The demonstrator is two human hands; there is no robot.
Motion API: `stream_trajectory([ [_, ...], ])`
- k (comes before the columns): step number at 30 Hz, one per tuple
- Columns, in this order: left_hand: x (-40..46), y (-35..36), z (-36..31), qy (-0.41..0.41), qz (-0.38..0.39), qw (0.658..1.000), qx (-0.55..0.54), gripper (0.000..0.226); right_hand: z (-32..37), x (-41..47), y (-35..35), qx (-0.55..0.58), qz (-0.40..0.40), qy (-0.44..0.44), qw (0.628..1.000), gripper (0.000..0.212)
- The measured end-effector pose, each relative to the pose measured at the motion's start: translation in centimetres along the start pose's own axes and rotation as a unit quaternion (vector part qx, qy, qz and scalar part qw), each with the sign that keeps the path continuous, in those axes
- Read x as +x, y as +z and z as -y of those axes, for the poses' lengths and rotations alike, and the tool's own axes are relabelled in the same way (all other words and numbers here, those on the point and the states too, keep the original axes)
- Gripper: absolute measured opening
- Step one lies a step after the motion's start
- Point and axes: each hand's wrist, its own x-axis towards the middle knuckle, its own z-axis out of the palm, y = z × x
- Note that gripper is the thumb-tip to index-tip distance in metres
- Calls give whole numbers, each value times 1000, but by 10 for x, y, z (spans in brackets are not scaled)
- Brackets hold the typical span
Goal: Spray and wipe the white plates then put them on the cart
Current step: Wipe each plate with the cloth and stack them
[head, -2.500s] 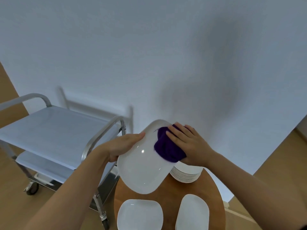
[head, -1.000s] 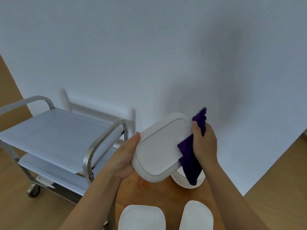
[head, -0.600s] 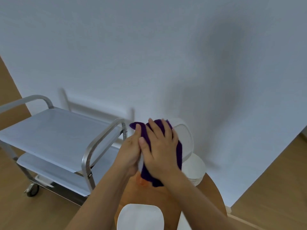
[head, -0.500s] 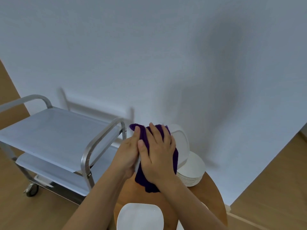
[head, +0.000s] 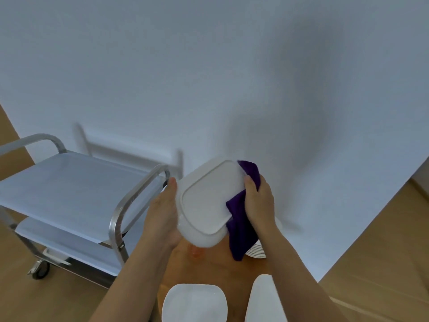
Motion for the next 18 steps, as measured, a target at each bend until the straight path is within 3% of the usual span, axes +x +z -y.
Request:
stream_trajectory([
  [3, -2, 21, 11, -26, -30, 996, -81, 45, 2, -19, 14, 159, 1, 61, 985, 22],
  [5, -7, 28, 17, -14, -26, 994, -105, 38, 3, -29, 17, 251, 35, 110, 961, 32],
  [7, -8, 24, 17, -28, 4, 991, -129, 34, 0, -29, 9, 282, 48, 104, 953, 35],
  [10, -1, 3, 3, -87, 112, 975, -169, 44, -1, -20, -18, 251, 96, 31, 963, 37],
  [13, 8, -4, -12, -167, 205, 961, -80, 57, 3, -12, -39, 184, 212, -19, 960, 36],
  [15, 11, 0, -15, -186, 204, 960, -39, 55, 6, -12, -41, 136, 252, -27, 958, 32],
  [18, 14, 7, -13, -143, 175, 973, -42, 58, 8, -15, -32, 56, 192, -67, 977, 9],
])
